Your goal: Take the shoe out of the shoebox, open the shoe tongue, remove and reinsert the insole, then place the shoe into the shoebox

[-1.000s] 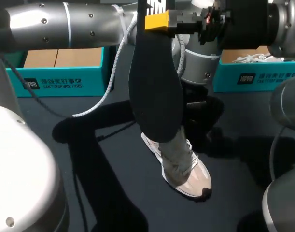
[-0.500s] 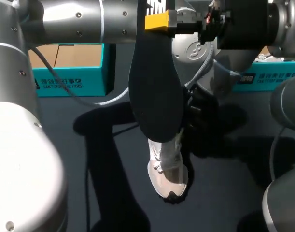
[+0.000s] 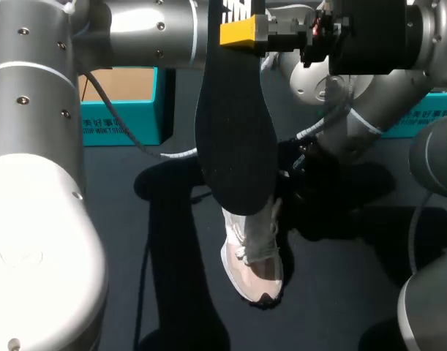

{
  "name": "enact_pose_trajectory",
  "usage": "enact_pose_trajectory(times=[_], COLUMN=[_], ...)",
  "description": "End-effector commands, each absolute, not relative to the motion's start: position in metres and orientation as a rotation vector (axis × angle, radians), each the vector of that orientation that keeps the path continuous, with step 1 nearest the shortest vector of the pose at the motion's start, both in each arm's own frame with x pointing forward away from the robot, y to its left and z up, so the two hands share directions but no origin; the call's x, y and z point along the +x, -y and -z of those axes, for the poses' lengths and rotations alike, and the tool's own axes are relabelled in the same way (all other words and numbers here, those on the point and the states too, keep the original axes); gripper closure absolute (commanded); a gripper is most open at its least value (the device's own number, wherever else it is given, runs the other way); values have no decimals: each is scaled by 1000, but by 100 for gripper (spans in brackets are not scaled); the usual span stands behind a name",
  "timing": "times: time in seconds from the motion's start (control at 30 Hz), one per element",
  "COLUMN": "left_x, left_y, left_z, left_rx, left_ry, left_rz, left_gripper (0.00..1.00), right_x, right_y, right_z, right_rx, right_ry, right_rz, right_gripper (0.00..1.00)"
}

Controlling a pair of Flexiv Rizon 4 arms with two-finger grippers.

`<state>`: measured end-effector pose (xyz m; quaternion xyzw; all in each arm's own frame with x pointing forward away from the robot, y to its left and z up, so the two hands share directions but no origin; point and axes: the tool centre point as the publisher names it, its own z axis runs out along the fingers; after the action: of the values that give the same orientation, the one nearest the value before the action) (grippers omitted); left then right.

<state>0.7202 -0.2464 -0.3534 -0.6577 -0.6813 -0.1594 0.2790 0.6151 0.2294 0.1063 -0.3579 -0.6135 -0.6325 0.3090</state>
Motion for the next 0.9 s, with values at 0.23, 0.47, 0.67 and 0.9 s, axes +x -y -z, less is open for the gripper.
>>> enact_pose_trajectory(times=[0.23, 0.47, 0.67, 0.9], left_x=[719, 721, 721, 720], left_y=[247, 246, 244, 242], left_z=[364, 372, 375, 364], left_rx=[-1838, -1837, -1839, -1830], left_ry=[1678, 1712, 1736, 1777], left_rz=[556, 555, 540, 545], left_gripper=[100, 100, 100, 0], right_x=[617, 617, 617, 617], right_y=[-235, -235, -235, -235], right_z=[-108, -108, -108, -108], right_rx=[-949, -949, -949, -949], right_ry=[1621, 1621, 1621, 1621], right_rz=[1670, 1670, 1670, 1670], right_gripper=[100, 100, 100, 100])
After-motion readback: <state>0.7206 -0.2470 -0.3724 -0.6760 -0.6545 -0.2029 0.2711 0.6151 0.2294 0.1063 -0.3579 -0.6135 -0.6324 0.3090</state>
